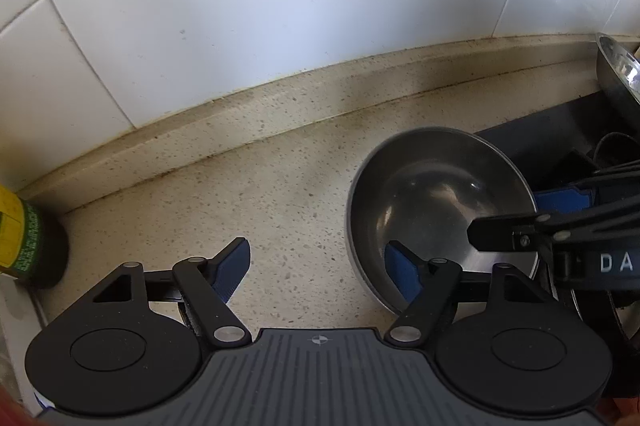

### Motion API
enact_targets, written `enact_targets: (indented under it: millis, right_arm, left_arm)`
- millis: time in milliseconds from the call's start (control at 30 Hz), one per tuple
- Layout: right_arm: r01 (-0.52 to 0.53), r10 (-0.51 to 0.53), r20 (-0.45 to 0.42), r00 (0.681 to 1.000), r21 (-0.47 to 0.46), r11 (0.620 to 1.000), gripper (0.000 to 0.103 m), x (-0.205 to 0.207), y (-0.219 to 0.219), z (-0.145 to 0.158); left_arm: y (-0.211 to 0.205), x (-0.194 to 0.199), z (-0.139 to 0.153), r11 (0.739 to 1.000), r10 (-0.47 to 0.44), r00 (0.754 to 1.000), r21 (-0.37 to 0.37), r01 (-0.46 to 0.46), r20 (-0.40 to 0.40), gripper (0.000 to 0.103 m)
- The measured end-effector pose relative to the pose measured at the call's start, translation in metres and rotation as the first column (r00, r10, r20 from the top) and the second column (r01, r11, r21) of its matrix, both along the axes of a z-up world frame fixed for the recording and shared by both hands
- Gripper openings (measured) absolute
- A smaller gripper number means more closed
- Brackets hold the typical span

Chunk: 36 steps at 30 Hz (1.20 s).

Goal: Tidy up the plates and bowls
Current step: 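Move both grippers to the rim of the next steel bowl, then close both grippers on the bowl rim and lift it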

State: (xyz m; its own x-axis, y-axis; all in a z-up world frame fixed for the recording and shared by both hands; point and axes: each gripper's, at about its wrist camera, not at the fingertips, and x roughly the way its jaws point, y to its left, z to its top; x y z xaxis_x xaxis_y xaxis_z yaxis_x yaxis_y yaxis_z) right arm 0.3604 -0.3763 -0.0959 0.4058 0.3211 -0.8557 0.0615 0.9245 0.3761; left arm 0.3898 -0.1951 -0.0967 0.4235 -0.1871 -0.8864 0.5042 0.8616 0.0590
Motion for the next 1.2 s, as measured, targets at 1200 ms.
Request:
enact_targets:
  millis: [1200]
  right_arm:
    - [0.004, -0.005, 0.040, 0.999, 0.032, 0.999, 0.020, 0.002, 0.003, 0.018]
  left_arm:
    - [-0.010, -0.016, 0.013, 0.999, -0.041, 0.999, -0.029, 0.042, 0.023, 0.055]
